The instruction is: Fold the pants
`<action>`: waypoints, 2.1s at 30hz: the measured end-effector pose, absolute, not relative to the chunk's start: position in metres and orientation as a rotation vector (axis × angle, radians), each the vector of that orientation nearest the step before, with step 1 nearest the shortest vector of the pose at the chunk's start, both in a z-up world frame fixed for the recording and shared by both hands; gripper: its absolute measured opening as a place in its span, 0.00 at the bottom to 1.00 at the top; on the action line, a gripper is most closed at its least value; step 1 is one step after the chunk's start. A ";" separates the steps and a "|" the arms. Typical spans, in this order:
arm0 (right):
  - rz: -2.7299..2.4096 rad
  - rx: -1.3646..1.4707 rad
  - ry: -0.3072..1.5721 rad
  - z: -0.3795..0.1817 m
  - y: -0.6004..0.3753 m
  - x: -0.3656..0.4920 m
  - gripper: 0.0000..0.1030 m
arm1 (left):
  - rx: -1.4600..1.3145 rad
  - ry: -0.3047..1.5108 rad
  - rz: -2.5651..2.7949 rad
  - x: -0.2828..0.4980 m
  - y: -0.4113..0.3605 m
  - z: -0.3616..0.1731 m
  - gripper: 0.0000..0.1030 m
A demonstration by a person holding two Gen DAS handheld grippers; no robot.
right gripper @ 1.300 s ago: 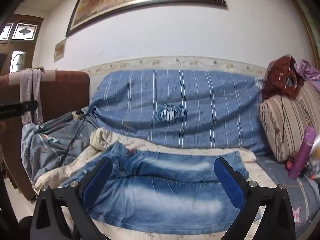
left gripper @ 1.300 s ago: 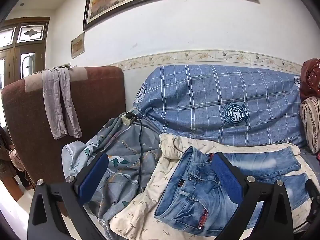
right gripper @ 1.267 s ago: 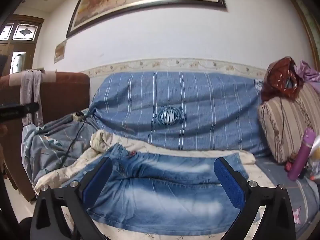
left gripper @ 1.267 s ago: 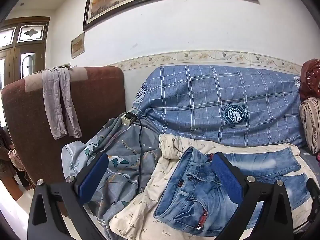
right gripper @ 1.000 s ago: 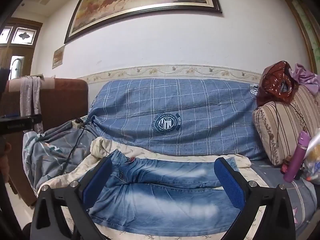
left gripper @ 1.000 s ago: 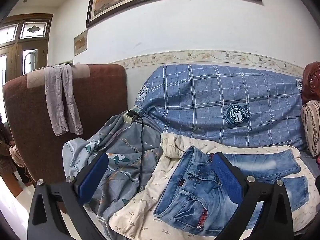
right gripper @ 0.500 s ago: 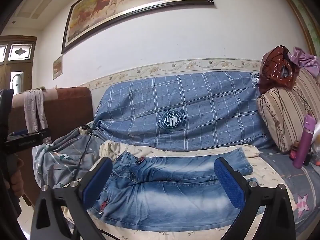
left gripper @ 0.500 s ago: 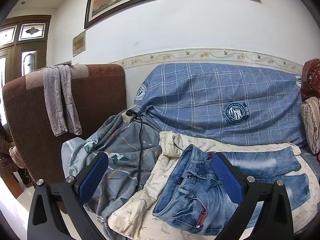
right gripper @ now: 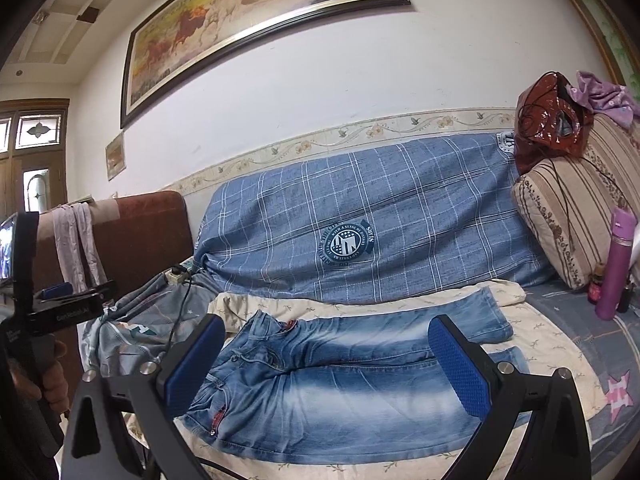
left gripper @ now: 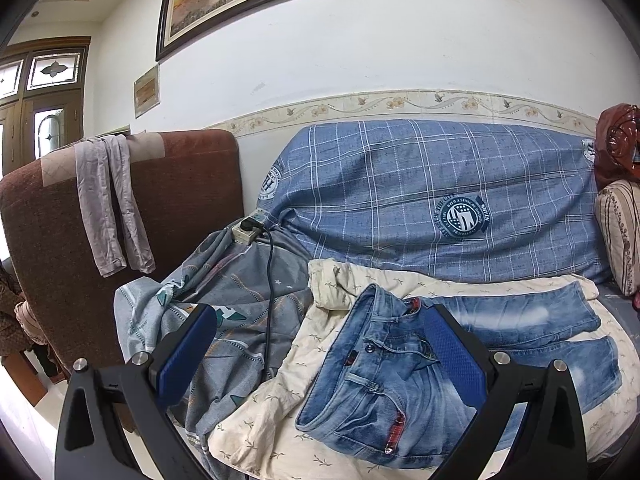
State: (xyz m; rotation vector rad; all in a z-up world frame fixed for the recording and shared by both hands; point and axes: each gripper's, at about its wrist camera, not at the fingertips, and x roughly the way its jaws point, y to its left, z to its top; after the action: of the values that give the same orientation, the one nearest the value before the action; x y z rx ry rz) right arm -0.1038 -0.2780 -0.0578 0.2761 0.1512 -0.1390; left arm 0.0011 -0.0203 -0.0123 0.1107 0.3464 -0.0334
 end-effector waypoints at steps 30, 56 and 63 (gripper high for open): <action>-0.197 0.315 0.230 -0.078 -0.295 -0.088 1.00 | 0.149 0.414 -0.086 0.013 -0.043 -0.035 1.00; -0.204 0.310 0.249 -0.081 -0.301 -0.073 1.00 | 0.157 0.435 -0.096 0.027 -0.050 -0.037 1.00; -0.213 0.313 0.256 -0.084 -0.306 -0.069 1.00 | 0.159 0.448 -0.098 0.035 -0.054 -0.039 1.00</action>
State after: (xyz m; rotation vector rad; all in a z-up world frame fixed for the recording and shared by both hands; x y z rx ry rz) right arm -0.0694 -0.3064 -0.0840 0.3131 0.2564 -0.2131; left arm 0.0349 -0.0536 -0.0393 0.1586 0.4477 -0.0976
